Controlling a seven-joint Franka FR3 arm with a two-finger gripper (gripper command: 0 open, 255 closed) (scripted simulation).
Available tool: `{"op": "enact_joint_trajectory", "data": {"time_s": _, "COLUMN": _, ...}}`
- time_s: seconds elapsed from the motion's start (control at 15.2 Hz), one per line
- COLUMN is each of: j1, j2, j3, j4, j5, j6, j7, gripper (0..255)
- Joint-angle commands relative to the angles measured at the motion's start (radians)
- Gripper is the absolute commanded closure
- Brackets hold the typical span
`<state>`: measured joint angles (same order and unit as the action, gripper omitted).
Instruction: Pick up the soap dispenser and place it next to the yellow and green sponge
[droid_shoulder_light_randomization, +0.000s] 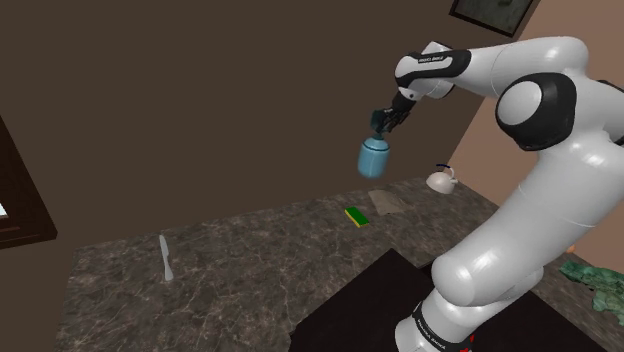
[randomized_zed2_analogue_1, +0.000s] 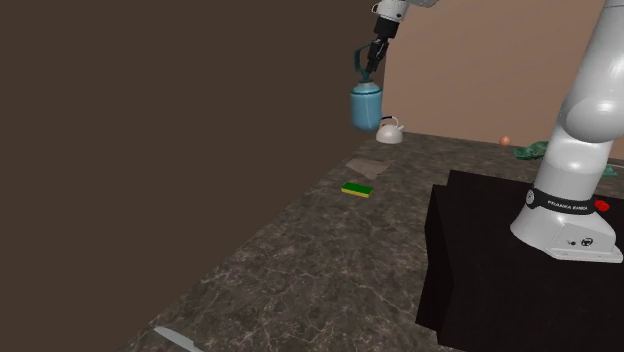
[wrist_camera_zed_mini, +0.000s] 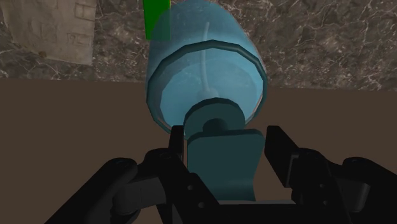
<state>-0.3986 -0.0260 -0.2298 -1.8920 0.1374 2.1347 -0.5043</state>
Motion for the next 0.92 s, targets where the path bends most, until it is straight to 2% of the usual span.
{"op": "enact_joint_trajectory", "data": {"time_s": 0.0, "j1": 0.000, "j2": 0.001, "j3": 0.000, "j4": -0.027, "j5": 0.003, "j6": 0.030, "j7": -0.005, "gripper": 255}}
{"op": "enact_joint_trajectory", "data": {"time_s": 0.86, "j1": 0.001, "j2": 0.044, "j3": 0.001, "j4": -0.154, "j5": 0.036, "j6": 0.196, "j7": -0.042, "gripper": 255}}
